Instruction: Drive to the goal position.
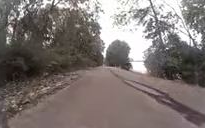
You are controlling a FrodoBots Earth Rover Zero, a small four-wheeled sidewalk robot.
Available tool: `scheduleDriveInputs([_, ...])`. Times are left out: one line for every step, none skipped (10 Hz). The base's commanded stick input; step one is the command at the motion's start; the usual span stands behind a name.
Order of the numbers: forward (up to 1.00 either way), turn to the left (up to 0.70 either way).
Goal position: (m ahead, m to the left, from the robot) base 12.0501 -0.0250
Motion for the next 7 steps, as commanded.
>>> scheduleDriveInputs([0.7, 0.0])
scheduleDriveInputs([0.7, 0.0])
scheduleDriveInputs([0.7, 0.0])
scheduleDriveInputs([0.7, 0.0])
scheduleDriveInputs([0.7, 0.0])
scheduleDriveInputs([0.7, 0.0])
scheduleDriveInputs([0.7, 0.0])
